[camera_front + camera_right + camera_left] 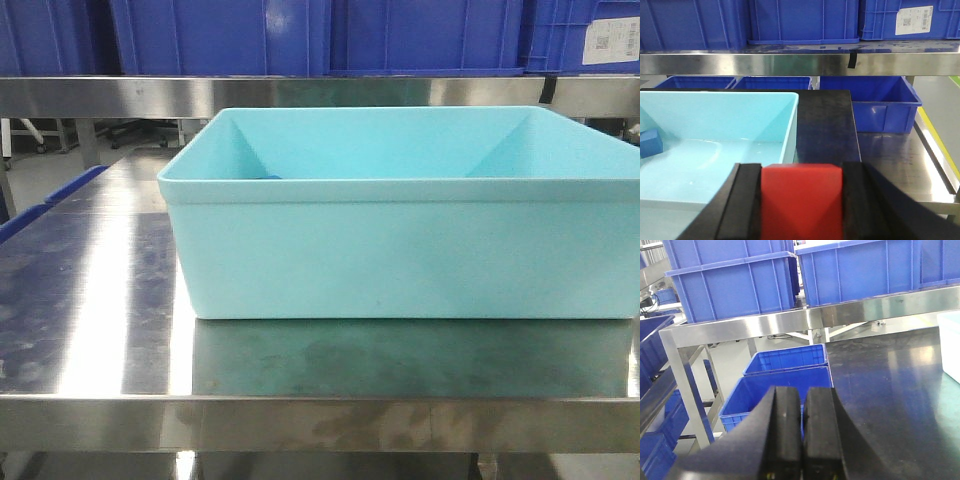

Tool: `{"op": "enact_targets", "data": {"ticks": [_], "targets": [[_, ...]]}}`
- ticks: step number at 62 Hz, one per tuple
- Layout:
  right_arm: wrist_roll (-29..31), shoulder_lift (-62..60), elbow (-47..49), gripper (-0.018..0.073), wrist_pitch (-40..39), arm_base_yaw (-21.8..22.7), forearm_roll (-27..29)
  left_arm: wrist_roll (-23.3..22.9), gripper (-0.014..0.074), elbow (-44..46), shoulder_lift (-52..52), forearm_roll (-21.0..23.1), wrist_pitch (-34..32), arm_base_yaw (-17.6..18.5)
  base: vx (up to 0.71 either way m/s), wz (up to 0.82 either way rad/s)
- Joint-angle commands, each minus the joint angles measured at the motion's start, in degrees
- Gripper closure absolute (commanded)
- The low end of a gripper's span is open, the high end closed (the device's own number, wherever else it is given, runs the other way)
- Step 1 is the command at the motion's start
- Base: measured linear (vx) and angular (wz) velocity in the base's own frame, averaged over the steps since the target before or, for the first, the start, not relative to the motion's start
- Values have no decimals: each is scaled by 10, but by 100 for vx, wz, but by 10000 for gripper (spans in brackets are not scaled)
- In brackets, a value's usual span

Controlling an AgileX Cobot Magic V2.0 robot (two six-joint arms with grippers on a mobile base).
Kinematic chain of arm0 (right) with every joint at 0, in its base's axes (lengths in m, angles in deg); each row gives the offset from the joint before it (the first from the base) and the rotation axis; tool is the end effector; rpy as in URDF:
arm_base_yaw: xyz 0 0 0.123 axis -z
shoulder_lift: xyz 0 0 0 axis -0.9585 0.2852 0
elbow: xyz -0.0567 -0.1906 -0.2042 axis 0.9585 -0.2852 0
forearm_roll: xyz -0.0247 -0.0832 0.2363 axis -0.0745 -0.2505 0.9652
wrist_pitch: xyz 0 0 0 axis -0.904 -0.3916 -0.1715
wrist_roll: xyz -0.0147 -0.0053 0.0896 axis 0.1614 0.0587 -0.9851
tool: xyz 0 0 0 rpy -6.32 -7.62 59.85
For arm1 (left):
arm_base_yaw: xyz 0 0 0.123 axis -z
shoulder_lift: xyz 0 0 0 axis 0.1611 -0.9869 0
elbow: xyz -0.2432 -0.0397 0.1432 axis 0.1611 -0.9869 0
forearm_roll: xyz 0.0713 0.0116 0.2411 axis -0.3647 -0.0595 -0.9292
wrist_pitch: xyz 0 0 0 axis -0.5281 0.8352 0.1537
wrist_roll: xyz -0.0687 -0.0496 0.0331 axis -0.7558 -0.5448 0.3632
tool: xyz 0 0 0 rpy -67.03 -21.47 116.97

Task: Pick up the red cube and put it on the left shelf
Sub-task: 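Hold the red cube raised in the right gripper, then drive the base away from the table, carrying the red cube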

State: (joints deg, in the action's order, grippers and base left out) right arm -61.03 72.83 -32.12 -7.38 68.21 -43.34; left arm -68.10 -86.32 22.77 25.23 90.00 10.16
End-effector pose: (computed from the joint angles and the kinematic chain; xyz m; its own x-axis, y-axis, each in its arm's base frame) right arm 0.0872 0.0076 0.2683 -0.0861 0.0753 -0.9934 -0.0807 0.9933 0.0823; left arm 0.0562 -0.0010 0.2072 0.0554 0.1318 -0.9897 0.0086 0.9911 0.1325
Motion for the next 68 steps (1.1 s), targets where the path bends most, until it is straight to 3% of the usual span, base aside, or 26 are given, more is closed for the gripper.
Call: {"op": "enact_targets", "data": {"ticks": [1,68], "targets": [[4,2,16,503,-51,3,-8,0,491,-13,0,3,-52,3,0,0],[4,2,16,503,-51,3,-8,0,491,-13,0,3,-52,3,-5,11]]}}
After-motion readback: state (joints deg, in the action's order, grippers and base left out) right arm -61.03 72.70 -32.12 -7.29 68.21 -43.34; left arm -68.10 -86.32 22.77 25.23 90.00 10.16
